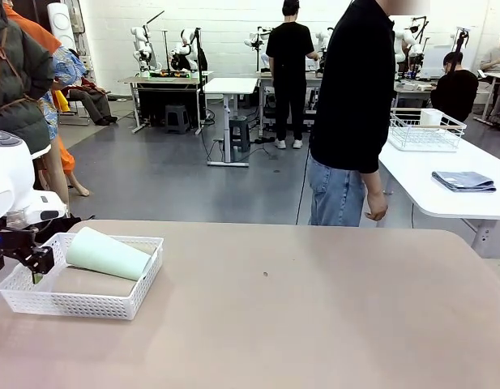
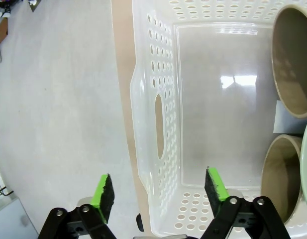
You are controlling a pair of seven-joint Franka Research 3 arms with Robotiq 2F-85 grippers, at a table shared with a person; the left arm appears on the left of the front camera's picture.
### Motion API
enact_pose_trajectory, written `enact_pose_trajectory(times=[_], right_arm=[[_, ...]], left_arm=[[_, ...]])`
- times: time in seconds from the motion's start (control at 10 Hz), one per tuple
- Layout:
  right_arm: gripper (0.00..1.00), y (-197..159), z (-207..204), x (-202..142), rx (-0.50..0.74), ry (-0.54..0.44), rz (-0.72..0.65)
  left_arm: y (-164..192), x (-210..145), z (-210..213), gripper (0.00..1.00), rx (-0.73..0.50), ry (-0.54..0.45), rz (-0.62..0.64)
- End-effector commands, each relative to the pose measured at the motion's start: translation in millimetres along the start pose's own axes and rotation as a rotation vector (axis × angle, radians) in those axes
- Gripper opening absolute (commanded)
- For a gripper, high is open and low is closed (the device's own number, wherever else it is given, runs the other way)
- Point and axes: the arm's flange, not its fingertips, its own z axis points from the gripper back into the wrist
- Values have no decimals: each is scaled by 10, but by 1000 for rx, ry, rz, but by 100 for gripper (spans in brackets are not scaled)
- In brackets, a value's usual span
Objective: Clean and organize the cups into the basket.
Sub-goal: Move the Organizing basket back to the left side of the table.
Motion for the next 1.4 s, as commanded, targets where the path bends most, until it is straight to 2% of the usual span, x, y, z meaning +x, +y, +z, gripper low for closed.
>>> enact_pose_trajectory(times=[0.0,0.3,0.5,0.7,0.9,1.1,1.3], right_arm=[[100,25,13,5,-2,-2,-12],[100,25,13,5,-2,-2,-12],[100,25,13,5,-2,-2,-12],[100,25,13,5,-2,-2,-12],[100,25,13,5,-2,-2,-12],[100,25,13,5,-2,-2,-12],[100,25,13,5,-2,-2,-12]], left_arm=[[36,-11,17,100,9,1,-17],[62,-8,58,100,17,-6,16],[134,-57,333,100,27,-61,62],[223,-474,961,100,0,-210,63],[247,-928,1341,100,1,-288,89],[283,-1247,1392,100,-19,-303,108],[270,-1347,1207,100,-57,-250,98]])
